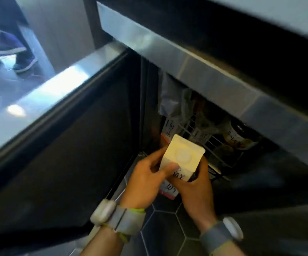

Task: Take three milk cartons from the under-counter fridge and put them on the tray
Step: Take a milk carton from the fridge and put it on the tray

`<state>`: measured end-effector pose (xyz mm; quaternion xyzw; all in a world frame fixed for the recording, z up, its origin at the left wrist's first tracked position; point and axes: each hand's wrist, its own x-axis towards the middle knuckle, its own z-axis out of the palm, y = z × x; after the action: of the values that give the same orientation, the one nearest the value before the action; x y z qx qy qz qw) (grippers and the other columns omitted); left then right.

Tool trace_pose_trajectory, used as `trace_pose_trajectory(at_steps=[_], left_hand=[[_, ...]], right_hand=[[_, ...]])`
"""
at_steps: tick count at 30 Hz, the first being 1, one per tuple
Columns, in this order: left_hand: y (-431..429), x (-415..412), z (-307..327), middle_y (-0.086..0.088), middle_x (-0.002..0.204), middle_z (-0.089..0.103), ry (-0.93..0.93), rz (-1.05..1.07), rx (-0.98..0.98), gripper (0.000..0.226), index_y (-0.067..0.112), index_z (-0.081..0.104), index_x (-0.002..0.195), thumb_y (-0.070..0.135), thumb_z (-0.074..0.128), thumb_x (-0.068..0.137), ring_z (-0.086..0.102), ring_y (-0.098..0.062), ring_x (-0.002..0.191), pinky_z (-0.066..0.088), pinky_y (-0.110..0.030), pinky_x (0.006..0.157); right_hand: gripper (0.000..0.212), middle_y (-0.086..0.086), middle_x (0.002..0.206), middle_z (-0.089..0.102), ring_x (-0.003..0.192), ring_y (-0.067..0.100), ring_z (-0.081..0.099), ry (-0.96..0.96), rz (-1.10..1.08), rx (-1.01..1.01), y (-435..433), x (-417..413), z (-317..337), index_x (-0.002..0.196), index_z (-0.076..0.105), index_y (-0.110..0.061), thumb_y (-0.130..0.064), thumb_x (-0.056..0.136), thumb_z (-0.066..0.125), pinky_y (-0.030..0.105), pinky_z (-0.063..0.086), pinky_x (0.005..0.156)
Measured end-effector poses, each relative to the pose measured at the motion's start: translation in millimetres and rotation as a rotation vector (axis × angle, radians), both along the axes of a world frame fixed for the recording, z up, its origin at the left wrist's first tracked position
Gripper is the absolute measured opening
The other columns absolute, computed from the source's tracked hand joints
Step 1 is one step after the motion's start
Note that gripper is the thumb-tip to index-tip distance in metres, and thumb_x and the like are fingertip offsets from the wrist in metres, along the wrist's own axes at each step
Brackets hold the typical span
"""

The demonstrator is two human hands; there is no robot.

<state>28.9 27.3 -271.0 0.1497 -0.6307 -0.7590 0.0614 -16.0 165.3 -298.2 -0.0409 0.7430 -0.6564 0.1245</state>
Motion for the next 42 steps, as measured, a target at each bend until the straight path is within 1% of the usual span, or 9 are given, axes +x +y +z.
trace_pose_trajectory(at_steps=[3, 6, 11, 17, 22, 27, 33, 37, 42], left_hand=[[-2, 19, 59, 0.008, 0.117, 0.075, 0.034, 0.048, -0.005, 0.051, 0.015, 0.063, 0.131, 0.021, 0.072, 0.082, 0.069, -0.008, 0.111, 0.055, -0.016, 0.082], [-3, 49, 114, 0.006, 0.119, 0.075, 0.043, 0.093, -0.022, 0.05, 0.013, 0.061, 0.135, 0.02, 0.07, 0.086, 0.069, -0.009, 0.111, 0.056, -0.015, 0.08], [-4, 89, 193, 0.005, 0.118, 0.075, -0.02, 0.177, 0.031, 0.048, 0.017, 0.062, 0.134, 0.019, 0.07, 0.088, 0.07, -0.012, 0.111, 0.058, -0.017, 0.074], [-6, 111, 278, -0.004, 0.108, 0.078, -0.023, 0.188, 0.079, 0.049, 0.013, 0.064, 0.132, 0.025, 0.073, 0.085, 0.076, -0.011, 0.083, 0.057, -0.017, 0.054], [-11, 98, 387, 0.006, 0.104, 0.079, 0.031, 0.214, -0.054, 0.049, 0.012, 0.07, 0.122, 0.032, 0.073, 0.078, 0.075, -0.01, 0.097, 0.057, -0.016, 0.073], [-21, 64, 475, 0.001, 0.105, 0.079, 0.112, 0.217, -0.077, 0.035, 0.017, 0.074, 0.118, 0.029, 0.072, 0.085, 0.076, -0.015, 0.097, 0.06, -0.021, 0.074], [-56, 7, 518, -0.005, 0.105, 0.079, 0.142, 0.161, -0.058, 0.039, 0.022, 0.078, 0.111, 0.044, 0.078, 0.079, 0.075, -0.024, 0.098, 0.061, -0.043, 0.083], [-94, -46, 531, -0.002, 0.099, 0.08, 0.169, 0.117, -0.032, 0.026, 0.023, 0.08, 0.104, 0.037, 0.076, 0.082, 0.077, -0.015, 0.089, 0.062, -0.029, 0.072], [-141, -102, 542, 0.004, 0.103, 0.08, 0.156, 0.008, -0.042, 0.023, 0.031, 0.079, 0.105, 0.038, 0.072, 0.085, 0.076, -0.012, 0.094, 0.059, -0.021, 0.073]], right_hand=[[0.089, -0.007, 0.12, 0.073, 0.107, 0.012, 0.072, -0.008, 0.034, -0.033, -2, 13, 62, 0.136, 0.052, -0.035, -0.016, 0.06, 0.093, 0.031, 0.062, 0.08], [0.086, -0.014, 0.118, 0.073, 0.107, 0.008, 0.072, -0.058, 0.122, -0.017, -3, 35, 129, 0.132, 0.053, -0.041, -0.025, 0.059, 0.095, 0.027, 0.062, 0.079], [0.085, -0.006, 0.128, 0.068, 0.121, 0.014, 0.065, -0.106, 0.191, 0.031, -13, 66, 211, 0.136, 0.052, -0.037, -0.023, 0.064, 0.094, 0.046, 0.057, 0.098], [0.086, -0.009, 0.13, 0.064, 0.121, 0.007, 0.061, -0.05, 0.235, 0.052, -13, 82, 299, 0.138, 0.05, -0.039, -0.039, 0.063, 0.093, 0.044, 0.055, 0.099], [0.071, -0.019, 0.122, 0.066, 0.113, -0.001, 0.063, 0.109, 0.255, 0.068, -11, 67, 399, 0.128, 0.054, -0.046, -0.042, 0.067, 0.09, 0.028, 0.057, 0.092], [0.068, -0.018, 0.12, 0.067, 0.109, 0.003, 0.067, 0.187, 0.256, 0.073, -17, 31, 479, 0.127, 0.051, -0.047, -0.05, 0.069, 0.086, 0.033, 0.062, 0.086], [0.064, -0.01, 0.116, 0.07, 0.106, 0.01, 0.069, 0.237, 0.213, 0.054, -47, -18, 525, 0.125, 0.055, -0.037, -0.044, 0.07, 0.086, 0.04, 0.063, 0.081], [0.061, -0.015, 0.113, 0.07, 0.105, 0.005, 0.067, 0.264, 0.159, 0.068, -80, -63, 542, 0.121, 0.056, -0.04, -0.049, 0.067, 0.083, 0.039, 0.063, 0.081], [0.06, -0.023, 0.116, 0.068, 0.107, -0.005, 0.065, 0.283, 0.105, 0.1, -121, -114, 546, 0.122, 0.053, -0.049, -0.053, 0.069, 0.081, 0.024, 0.062, 0.079]])
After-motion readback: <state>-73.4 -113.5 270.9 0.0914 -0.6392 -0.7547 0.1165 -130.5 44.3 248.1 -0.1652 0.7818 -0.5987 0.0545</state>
